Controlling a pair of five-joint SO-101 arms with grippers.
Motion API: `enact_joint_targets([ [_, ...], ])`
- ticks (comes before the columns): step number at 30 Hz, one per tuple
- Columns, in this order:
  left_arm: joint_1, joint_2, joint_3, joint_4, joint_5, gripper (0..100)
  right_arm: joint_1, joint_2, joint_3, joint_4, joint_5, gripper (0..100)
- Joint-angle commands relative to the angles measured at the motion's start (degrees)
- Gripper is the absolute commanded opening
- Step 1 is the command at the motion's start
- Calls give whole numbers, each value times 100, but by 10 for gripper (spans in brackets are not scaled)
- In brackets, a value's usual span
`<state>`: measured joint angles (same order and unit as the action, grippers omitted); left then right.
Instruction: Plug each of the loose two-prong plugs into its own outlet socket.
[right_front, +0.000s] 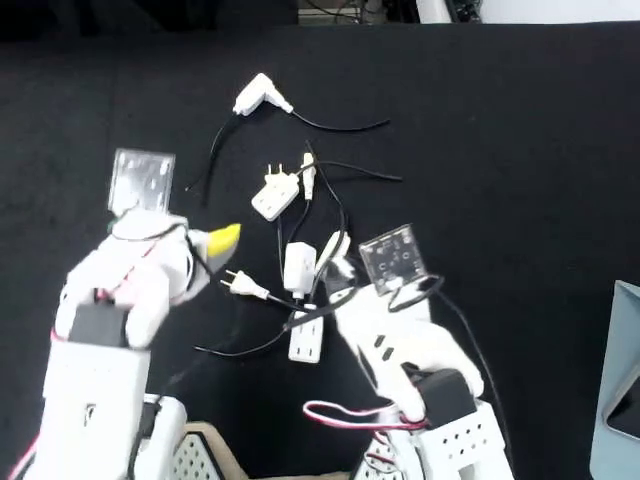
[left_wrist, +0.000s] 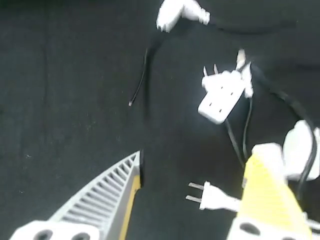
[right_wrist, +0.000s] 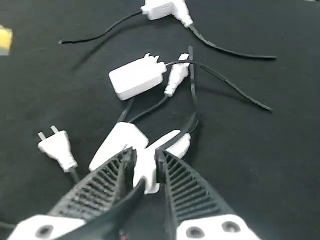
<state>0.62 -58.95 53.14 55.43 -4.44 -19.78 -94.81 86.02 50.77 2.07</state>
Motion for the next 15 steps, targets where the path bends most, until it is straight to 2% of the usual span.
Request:
enact_joint_targets([
  [1, 4, 1758, -1297, 26, -563, 327, 237, -4, -286, 18, 0, 11],
  [7, 22, 3877, -2782, 18, -1495, 327, 299, -4, -84, -9, -149, 11],
  [15, 470, 5916, -4233, -26, -2215, 327, 299, -4, -75, 0, -185, 11],
])
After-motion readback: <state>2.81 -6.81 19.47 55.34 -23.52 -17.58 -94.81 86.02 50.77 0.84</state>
